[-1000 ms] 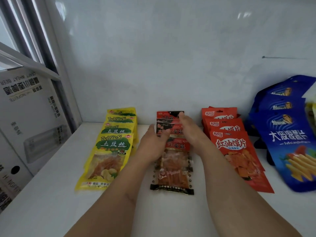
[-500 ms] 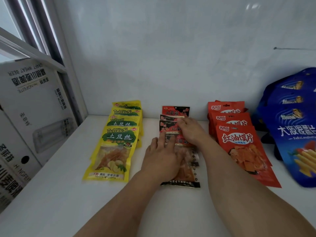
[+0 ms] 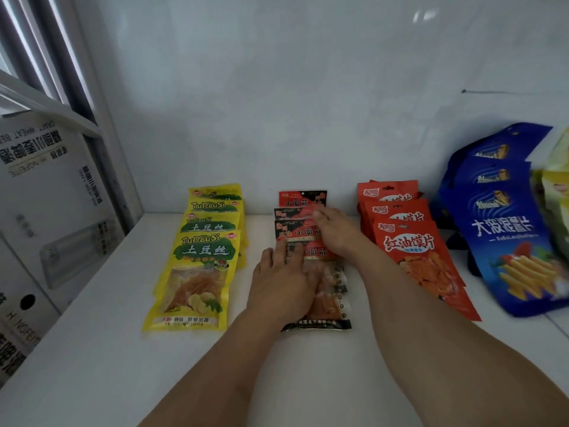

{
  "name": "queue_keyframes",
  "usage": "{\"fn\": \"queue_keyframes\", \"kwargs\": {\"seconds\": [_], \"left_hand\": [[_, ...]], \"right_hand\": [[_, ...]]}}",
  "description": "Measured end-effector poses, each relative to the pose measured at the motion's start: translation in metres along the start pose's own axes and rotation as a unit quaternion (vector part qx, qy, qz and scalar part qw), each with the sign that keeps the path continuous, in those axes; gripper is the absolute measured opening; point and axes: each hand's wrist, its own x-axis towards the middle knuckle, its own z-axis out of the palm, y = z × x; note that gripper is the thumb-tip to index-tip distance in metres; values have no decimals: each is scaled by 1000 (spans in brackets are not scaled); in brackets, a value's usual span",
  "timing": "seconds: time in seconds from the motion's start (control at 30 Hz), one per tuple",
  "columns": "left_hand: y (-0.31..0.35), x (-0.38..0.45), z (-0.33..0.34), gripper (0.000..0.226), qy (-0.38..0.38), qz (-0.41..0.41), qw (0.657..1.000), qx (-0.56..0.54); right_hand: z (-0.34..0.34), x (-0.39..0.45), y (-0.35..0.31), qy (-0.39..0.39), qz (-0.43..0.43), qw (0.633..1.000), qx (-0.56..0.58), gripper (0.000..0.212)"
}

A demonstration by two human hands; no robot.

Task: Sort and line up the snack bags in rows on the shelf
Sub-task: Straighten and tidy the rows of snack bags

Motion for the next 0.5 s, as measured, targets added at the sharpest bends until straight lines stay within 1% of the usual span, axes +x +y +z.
{"fn": "queue_keyframes", "kwargs": {"seconds": [0.07,0.17,0.27,0.33,0.4,0.43,0.5], "left_hand": [[0,1,-2,65,13,-1,1000,3],[6,2,-12,66,41,-13,999,10],[27,1,-24,70,90,-6,996,-3],[50,6,-25,71,104,15,992,-68],[78,12,-20,73,71,11,981,-181],[92,17,-15,74,54,4,970,-239],[119,25,1,77,37,-21,947,-317]], "right_hand": [[-9,-13,-3,12,-9,1000,27,62],[-37,-44,-12,19,-15,998,50,46],[-66,-65,-3,49,-41,996,66,45],[-81,-74,12,99,-52,990,90,45],[-92,-81,35,160,-36,979,122,45],[-98,-83,49,183,-25,975,124,46],[-103,-86,75,206,0,972,111,50]]}}
